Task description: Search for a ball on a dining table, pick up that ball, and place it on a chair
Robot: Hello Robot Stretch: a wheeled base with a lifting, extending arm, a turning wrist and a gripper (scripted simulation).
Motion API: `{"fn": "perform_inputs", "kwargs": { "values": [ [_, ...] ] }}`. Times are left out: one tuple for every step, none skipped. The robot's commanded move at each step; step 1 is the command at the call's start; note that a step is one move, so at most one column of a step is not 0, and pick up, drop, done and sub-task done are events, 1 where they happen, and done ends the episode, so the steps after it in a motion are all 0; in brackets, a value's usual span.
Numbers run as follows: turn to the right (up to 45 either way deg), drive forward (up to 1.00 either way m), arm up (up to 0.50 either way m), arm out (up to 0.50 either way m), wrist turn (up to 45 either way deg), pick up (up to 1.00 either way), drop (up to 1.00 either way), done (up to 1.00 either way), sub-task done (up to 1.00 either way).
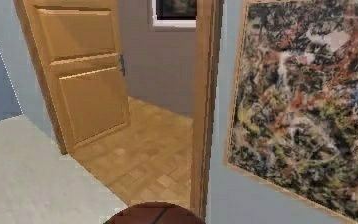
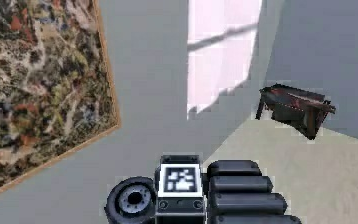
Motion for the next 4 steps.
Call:
{"fn": "perform_inputs", "kwargs": {
  "values": [
    [-45.0, 0.00, 0.00, 0.00, 0.0, 0.00, 0.00, 0.00, 0.00],
    [-36.0, 0.00, 0.00, 0.00, 0.0, 0.00, 0.00, 0.00, 0.00],
    [0.0, 0.10, 0.00, 0.00, 0.0, 0.00, 0.00, 0.00, 0.00],
    [45.0, 0.00, 0.00, 0.00, 0.0, 0.00, 0.00, 0.00, 0.00]
  ]
}}
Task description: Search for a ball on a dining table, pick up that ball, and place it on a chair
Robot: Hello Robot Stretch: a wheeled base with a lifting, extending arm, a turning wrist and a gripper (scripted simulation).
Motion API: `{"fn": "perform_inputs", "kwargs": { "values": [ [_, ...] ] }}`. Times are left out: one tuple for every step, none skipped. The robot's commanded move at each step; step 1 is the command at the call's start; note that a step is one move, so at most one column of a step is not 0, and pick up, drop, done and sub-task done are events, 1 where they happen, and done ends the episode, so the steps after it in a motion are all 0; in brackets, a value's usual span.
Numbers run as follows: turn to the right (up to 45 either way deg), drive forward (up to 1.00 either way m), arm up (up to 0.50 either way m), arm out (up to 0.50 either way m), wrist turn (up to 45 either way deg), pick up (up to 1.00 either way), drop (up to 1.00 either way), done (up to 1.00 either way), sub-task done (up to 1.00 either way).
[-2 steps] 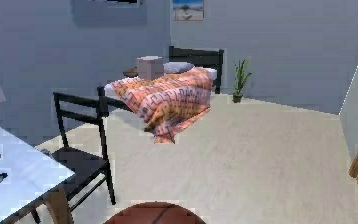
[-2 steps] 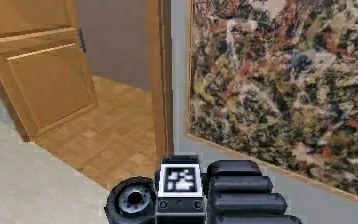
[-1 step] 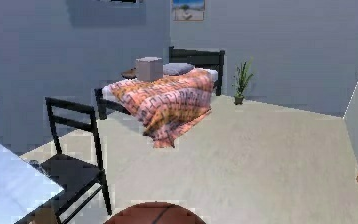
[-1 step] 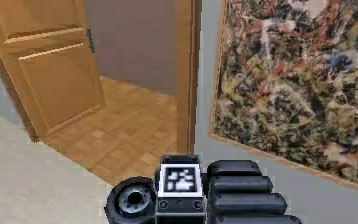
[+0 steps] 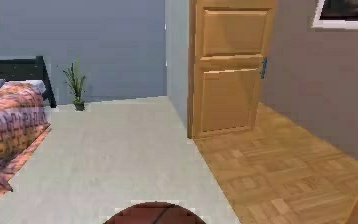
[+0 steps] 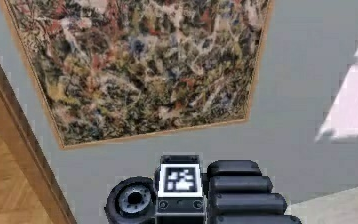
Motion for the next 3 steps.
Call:
{"fn": "perform_inputs", "kwargs": {
  "values": [
    [45.0, 0.00, 0.00, 0.00, 0.0, 0.00, 0.00, 0.00, 0.00],
    [24.0, 0.00, 0.00, 0.00, 0.0, 0.00, 0.00, 0.00, 0.00],
    [-45.0, 0.00, 0.00, 0.00, 0.0, 0.00, 0.00, 0.00, 0.00]
  ]
}}
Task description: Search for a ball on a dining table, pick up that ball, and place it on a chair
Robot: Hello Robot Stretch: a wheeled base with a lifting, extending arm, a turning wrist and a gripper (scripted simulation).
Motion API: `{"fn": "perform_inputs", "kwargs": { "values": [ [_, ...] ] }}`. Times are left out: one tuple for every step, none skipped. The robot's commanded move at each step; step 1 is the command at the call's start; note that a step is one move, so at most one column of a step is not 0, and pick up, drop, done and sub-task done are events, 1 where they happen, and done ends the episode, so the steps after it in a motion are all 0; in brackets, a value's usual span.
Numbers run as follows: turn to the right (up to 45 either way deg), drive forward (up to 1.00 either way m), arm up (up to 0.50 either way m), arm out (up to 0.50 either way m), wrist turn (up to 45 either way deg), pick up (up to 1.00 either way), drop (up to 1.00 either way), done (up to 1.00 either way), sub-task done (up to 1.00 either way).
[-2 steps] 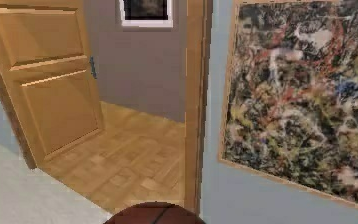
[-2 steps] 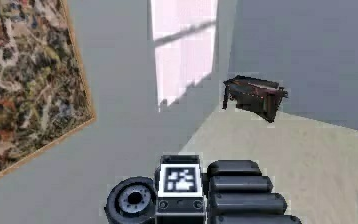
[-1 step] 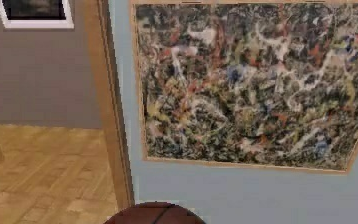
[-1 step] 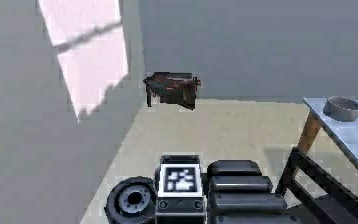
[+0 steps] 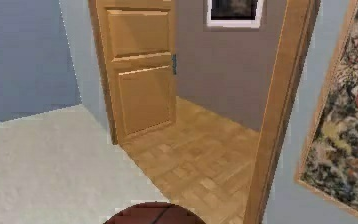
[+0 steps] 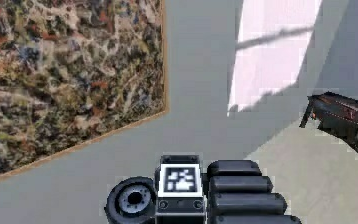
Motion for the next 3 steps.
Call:
{"fn": "perform_inputs", "kwargs": {
  "values": [
    [-45.0, 0.00, 0.00, 0.00, 0.0, 0.00, 0.00, 0.00, 0.00],
    [-30.0, 0.00, 0.00, 0.00, 0.0, 0.00, 0.00, 0.00, 0.00],
    [45.0, 0.00, 0.00, 0.00, 0.0, 0.00, 0.00, 0.00, 0.00]
  ]
}}
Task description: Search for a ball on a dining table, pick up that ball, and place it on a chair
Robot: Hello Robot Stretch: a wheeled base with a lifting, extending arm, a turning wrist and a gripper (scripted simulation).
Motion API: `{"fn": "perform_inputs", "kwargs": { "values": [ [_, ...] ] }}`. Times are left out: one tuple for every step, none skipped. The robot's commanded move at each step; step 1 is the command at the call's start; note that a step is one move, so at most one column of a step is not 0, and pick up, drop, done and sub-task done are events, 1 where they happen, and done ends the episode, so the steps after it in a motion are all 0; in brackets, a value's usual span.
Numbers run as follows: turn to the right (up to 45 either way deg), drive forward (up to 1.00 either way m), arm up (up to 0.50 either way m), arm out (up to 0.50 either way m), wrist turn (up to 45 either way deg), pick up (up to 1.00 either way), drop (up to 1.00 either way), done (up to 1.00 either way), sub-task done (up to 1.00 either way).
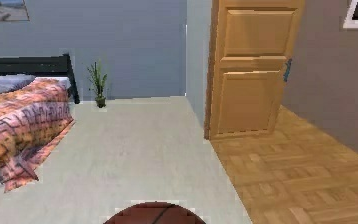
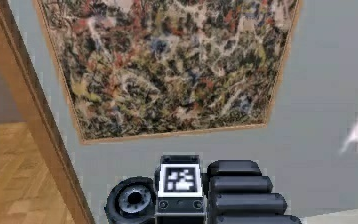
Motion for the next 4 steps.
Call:
{"fn": "perform_inputs", "kwargs": {
  "values": [
    [45.0, 0.00, 0.00, 0.00, 0.0, 0.00, 0.00, 0.00, 0.00],
    [33.0, 0.00, 0.00, 0.00, 0.0, 0.00, 0.00, 0.00, 0.00],
    [-45.0, 0.00, 0.00, 0.00, 0.0, 0.00, 0.00, 0.00, 0.00],
    [-45.0, 0.00, 0.00, 0.00, 0.0, 0.00, 0.00, 0.00, 0.00]
  ]
}}
